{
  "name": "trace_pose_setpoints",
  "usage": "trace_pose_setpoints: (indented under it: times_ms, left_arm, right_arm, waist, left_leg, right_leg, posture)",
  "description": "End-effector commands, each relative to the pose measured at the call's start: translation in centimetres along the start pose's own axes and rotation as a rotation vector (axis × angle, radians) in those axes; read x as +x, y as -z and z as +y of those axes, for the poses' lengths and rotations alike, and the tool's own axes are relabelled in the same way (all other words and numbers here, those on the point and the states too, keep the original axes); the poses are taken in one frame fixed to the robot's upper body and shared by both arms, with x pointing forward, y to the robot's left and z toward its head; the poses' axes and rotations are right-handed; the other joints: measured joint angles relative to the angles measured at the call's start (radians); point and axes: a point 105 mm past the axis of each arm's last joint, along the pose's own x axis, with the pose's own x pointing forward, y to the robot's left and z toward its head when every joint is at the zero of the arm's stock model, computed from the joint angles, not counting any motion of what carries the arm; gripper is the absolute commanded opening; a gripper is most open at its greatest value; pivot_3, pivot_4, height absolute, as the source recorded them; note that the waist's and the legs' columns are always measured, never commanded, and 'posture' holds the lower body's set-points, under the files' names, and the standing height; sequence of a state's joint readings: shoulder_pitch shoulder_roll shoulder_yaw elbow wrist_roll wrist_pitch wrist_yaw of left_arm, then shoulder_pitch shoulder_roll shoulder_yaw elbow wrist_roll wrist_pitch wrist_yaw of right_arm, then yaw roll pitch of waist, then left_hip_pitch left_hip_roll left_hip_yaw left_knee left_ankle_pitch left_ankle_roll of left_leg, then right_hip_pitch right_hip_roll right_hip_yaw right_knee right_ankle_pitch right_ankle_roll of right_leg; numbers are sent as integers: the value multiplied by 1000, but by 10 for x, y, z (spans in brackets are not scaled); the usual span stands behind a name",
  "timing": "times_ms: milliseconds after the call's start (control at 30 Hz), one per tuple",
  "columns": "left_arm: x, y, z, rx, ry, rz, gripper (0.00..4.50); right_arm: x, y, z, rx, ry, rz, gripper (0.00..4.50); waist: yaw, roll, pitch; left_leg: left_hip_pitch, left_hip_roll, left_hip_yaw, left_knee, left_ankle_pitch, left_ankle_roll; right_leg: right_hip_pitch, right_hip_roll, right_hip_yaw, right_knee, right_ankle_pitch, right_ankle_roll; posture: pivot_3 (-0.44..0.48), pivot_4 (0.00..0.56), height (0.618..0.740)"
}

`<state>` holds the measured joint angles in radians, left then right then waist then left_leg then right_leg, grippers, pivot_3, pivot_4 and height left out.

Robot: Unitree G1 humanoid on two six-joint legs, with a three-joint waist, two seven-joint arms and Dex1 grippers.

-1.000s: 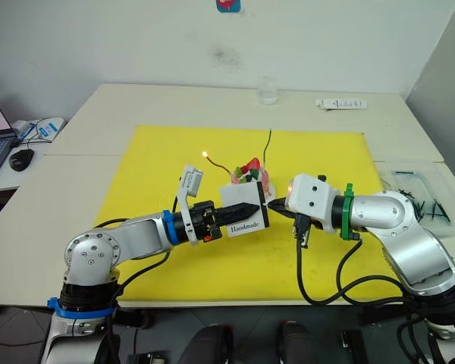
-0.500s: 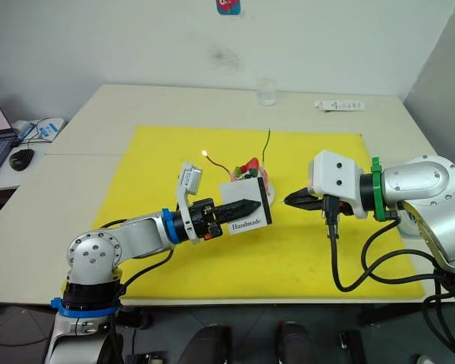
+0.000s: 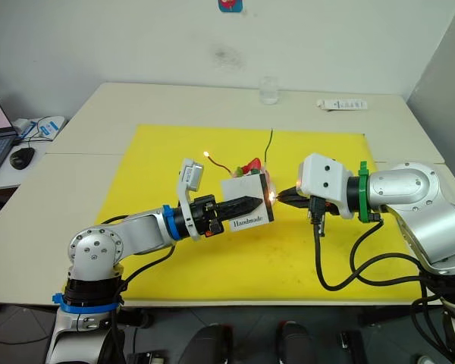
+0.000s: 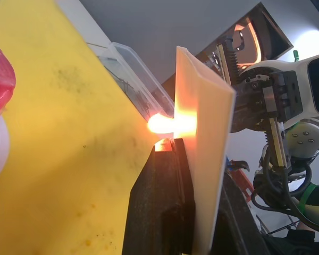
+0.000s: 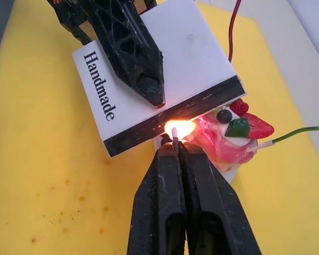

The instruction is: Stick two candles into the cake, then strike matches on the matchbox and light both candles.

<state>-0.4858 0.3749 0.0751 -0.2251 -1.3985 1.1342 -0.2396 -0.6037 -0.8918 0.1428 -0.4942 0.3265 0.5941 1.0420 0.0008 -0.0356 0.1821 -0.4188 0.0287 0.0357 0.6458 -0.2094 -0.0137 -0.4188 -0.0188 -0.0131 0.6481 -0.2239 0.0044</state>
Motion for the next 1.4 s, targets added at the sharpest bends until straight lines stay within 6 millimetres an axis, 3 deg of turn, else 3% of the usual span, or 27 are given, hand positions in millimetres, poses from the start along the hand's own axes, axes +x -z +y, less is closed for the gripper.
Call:
trace_pose_setpoints:
  times_ms: [33, 100, 233, 400, 667, 1400]
  left_arm:
    - [-14, -4, -2, 23, -10, -6, 0]
    - [-28, -3, -4, 31, -14, 0, 0]
    - [-57, -4, -29, 45, 42, 38, 0]
    - [-70, 6, -36, 45, 23, 105, 0]
    - [-73, 12, -38, 25, 8, 93, 0]
    - [-63, 12, -44, 27, 38, 81, 0]
  right_arm:
    - [-9, -2, -7, -31, 42, 5, 38]
    - [-13, 1, -14, -21, 78, 17, 38]
    - [-15, 11, -30, -4, 162, 27, 38]
    - [-7, 17, -47, 12, 245, -3, 38]
    - [0, 14, -68, 8, 314, -39, 38]
    - [21, 0, -102, -19, 423, -113, 38]
  waist:
    - [-1, 0, 0]
    - [-3, 0, 0]
    - [-5, 0, 0]
    - [-3, 0, 0]
    - [-3, 0, 0]
    - [-3, 0, 0]
  left_leg:
    - [0, 0, 0, 0, 0, 0]
    - [0, 0, 0, 0, 0, 0]
    - [0, 2, 0, -1, 0, 0]
    - [1, 1, 0, -1, 0, 0]
    - [0, 0, 2, 0, 0, 0]
    - [0, 1, 2, -1, 0, 0]
  right_leg:
    - [0, 0, 0, 0, 0, 0]
    - [0, 0, 0, 0, 0, 0]
    - [-1, -1, 1, 0, -1, -1]
    - [-1, -2, 1, 1, -1, -2]
    - [-1, -2, 2, 0, -3, -6]
    - [-1, -1, 1, 1, -1, -3]
  posture:
    - [0, 150, 740]
    - [0, 150, 740]
    - [0, 150, 740]
    - [0, 150, 740]
    - [0, 150, 740]
    - [0, 150, 740]
